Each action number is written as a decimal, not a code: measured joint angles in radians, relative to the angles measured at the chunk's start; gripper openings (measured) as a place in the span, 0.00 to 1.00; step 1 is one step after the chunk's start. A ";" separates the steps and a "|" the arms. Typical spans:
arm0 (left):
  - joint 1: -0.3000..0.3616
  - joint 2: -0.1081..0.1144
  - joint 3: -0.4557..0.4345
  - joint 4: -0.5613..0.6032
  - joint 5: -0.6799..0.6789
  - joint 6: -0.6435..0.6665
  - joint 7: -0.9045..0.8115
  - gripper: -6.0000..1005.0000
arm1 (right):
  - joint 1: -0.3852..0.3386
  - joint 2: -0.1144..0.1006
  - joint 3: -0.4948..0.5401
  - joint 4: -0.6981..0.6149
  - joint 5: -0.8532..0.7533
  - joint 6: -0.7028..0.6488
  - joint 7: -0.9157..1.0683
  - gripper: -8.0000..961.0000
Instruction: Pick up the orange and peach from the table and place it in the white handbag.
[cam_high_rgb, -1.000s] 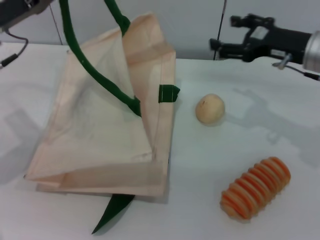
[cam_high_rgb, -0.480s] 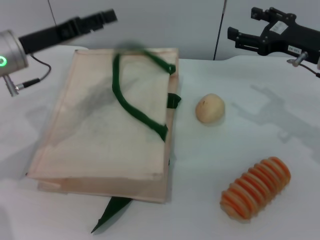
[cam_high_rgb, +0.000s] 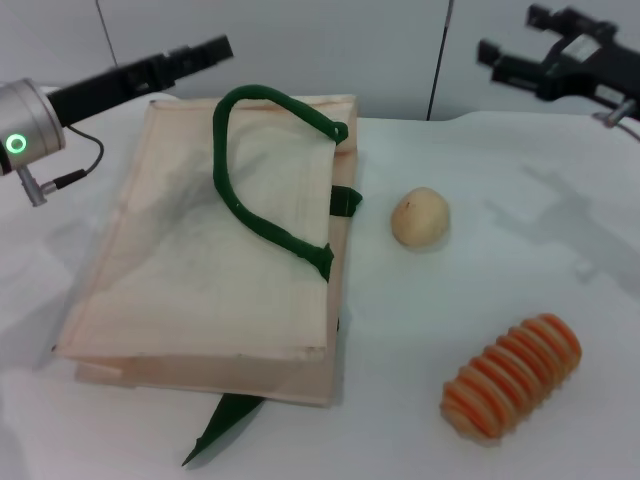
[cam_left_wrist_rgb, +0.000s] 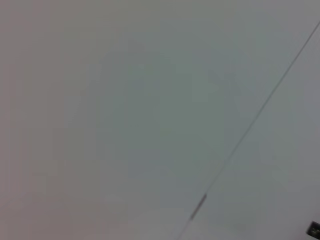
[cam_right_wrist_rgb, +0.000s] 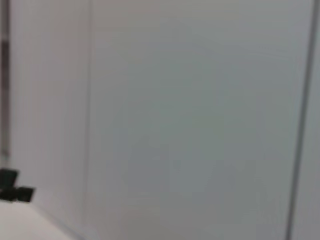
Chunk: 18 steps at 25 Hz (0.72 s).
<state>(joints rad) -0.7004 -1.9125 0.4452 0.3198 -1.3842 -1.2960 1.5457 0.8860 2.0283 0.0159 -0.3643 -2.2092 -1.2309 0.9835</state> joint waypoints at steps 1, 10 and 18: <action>0.010 -0.007 0.000 -0.002 -0.028 0.003 0.042 0.90 | -0.012 0.001 0.001 0.006 0.044 0.001 -0.029 0.93; 0.080 -0.119 -0.001 -0.058 -0.392 0.058 0.674 0.90 | -0.135 0.006 0.003 0.252 0.608 0.034 -0.504 0.93; 0.075 -0.123 -0.002 -0.288 -0.734 0.054 1.146 0.90 | -0.182 0.007 0.003 0.390 0.942 0.039 -0.699 0.93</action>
<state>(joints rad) -0.6257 -2.0351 0.4433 0.0323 -2.1179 -1.2423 2.6913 0.7038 2.0352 0.0185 0.0255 -1.2676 -1.1914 0.2848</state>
